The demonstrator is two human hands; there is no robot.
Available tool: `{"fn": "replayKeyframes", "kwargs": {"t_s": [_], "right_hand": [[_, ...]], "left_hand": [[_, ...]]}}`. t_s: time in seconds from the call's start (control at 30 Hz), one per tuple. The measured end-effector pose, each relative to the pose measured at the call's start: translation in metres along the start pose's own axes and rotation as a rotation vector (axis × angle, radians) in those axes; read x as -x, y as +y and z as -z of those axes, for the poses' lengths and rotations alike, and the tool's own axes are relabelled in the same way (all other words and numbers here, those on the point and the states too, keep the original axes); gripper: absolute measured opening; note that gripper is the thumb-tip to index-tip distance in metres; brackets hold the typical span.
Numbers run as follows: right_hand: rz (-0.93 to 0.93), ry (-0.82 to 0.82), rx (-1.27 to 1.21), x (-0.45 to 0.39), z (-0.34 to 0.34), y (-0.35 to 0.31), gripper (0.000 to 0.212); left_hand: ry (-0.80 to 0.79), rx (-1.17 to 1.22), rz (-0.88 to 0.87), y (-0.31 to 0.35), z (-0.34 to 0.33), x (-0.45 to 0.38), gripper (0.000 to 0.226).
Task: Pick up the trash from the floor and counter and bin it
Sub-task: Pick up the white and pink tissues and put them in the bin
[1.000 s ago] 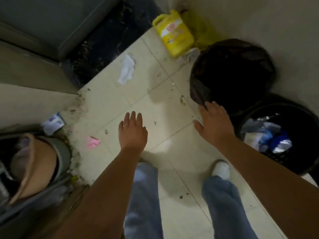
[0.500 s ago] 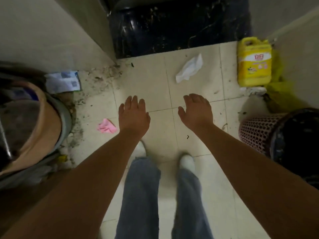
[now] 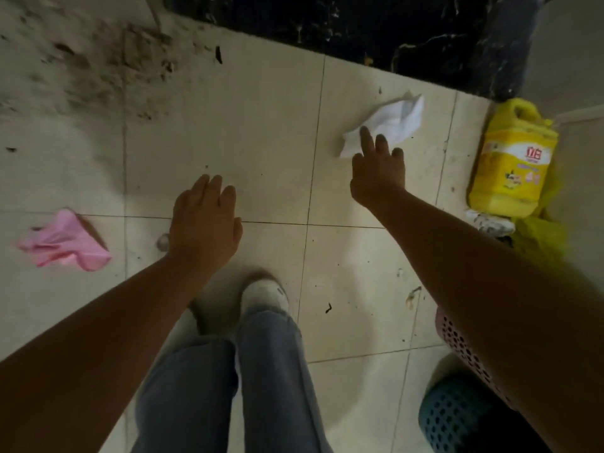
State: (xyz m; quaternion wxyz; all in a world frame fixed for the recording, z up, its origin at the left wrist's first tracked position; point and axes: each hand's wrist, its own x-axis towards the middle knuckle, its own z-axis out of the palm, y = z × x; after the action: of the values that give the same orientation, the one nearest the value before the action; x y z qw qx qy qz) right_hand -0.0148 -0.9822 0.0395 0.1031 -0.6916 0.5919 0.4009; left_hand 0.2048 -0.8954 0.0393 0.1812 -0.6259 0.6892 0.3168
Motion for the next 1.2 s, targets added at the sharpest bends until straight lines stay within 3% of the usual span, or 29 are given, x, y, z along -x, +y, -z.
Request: {"fn": "replayKeyframes", "kwargs": {"t_s": [0.17, 0.27, 0.4, 0.57, 0.67, 0.8, 0.9, 1.0, 1.1, 1.2], "right_hand": [[-0.035, 0.071, 0.058, -0.030, -0.019, -0.013, 0.040], [0.025, 0.189, -0.121, -0.018, -0.014, -0.048, 0.035], [0.355, 0.464, -0.202, 0.012, 0.002, -0.142, 0.011], [0.694, 0.410, -0.313, 0.041, 0.022, -0.244, 0.034], [0.742, 0.413, -0.424, 0.045, 0.026, -0.280, 0.032], [0.675, 0.344, -0.503, 0.040, 0.023, -0.291, 0.032], [0.672, 0.309, -0.452, 0.039, 0.019, -0.285, 0.033], [0.685, 0.188, -0.376, 0.043, 0.022, -0.269, 0.016], [0.651, 0.193, -0.367, 0.060, 0.034, -0.244, 0.013], [0.589, 0.226, -0.312, 0.088, 0.047, -0.218, 0.013]], "left_hand": [[0.044, 0.138, 0.035, -0.023, -0.045, -0.012, 0.053], [0.118, 0.201, 0.111, -0.044, -0.062, 0.002, 0.048], [0.219, 0.155, 0.233, -0.085, -0.070, 0.030, 0.035], [0.192, 0.173, 0.553, -0.139, -0.075, 0.052, 0.049], [0.156, 0.256, 0.690, -0.161, -0.080, 0.054, 0.049], [0.209, 0.361, 0.650, -0.175, -0.090, 0.052, 0.026], [0.269, 0.421, 0.623, -0.177, -0.092, 0.053, 0.020], [0.326, 0.402, 0.524, -0.174, -0.083, 0.061, 0.015], [0.179, 0.351, 0.526, -0.162, -0.060, 0.073, 0.024], [0.135, 0.368, 0.437, -0.135, -0.018, 0.088, 0.027]]}}
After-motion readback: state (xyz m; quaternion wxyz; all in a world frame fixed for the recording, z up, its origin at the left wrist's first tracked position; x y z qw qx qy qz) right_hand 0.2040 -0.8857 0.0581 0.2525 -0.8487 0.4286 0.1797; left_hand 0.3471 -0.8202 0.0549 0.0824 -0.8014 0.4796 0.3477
